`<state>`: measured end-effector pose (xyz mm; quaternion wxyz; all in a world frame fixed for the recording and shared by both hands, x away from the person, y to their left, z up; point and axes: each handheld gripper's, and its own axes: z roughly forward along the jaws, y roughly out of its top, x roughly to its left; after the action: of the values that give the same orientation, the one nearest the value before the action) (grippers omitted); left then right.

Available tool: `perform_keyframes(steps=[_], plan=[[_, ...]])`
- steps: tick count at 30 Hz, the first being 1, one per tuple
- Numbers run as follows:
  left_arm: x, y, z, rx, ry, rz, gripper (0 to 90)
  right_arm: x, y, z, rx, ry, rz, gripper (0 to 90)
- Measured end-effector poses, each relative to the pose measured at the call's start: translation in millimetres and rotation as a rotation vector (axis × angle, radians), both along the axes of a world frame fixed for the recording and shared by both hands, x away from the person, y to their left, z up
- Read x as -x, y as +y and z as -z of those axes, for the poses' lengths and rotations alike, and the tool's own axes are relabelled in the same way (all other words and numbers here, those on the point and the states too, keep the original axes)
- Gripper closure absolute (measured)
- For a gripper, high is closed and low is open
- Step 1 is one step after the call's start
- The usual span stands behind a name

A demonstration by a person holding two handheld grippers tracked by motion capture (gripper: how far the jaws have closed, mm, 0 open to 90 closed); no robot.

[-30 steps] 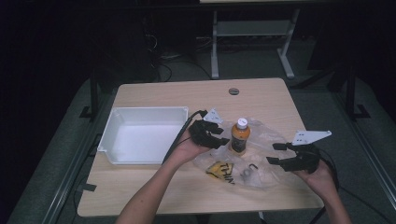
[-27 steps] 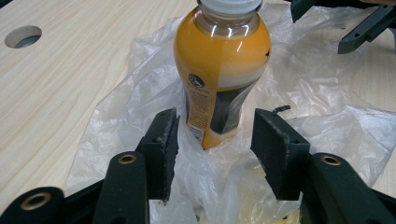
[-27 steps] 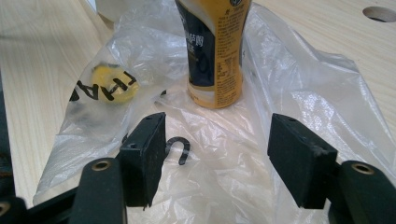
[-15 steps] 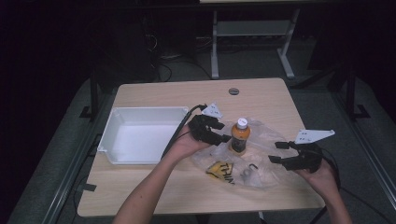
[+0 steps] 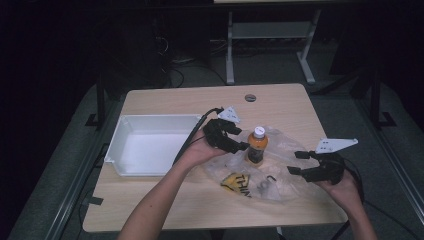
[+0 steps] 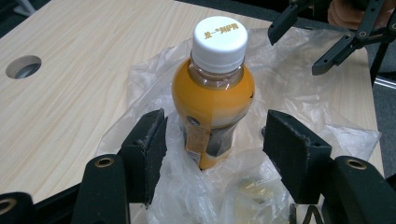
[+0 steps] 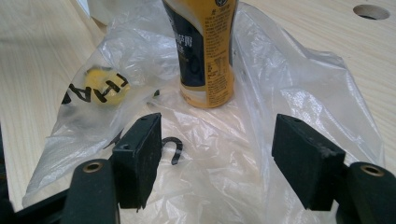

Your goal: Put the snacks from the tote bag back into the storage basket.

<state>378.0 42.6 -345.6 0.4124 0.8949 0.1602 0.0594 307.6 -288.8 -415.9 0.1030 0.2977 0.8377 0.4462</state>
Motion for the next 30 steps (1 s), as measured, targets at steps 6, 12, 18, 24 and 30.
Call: perform_keyframes(steps=[6, 12, 18, 24, 30], plan=[[-4.4, -4.0, -4.3, 0.008, 0.006, 0.017, 37.0, -0.9, -0.2, 0.1, 0.001, 0.001, 0.006, 31.7], [-8.2, -12.1, -5.7, -0.007, 0.010, 0.036, 36.2, -1.6, -1.5, 0.7, -0.003, 0.004, 0.010, 31.0], [-13.4, -20.8, -9.4, -0.020, 0.012, 0.056, 35.9, -1.0, -2.1, 1.3, 0.001, 0.001, 0.009, 30.9], [-18.5, -26.3, -11.1, -0.017, 0.028, 0.062, 34.7, 1.3, -2.4, 1.2, -0.007, -0.008, 0.017, 30.5], [-22.0, -31.2, -13.5, -0.024, 0.022, 0.080, 35.2, 1.1, 1.8, 2.2, -0.002, -0.007, 0.011, 30.0]])
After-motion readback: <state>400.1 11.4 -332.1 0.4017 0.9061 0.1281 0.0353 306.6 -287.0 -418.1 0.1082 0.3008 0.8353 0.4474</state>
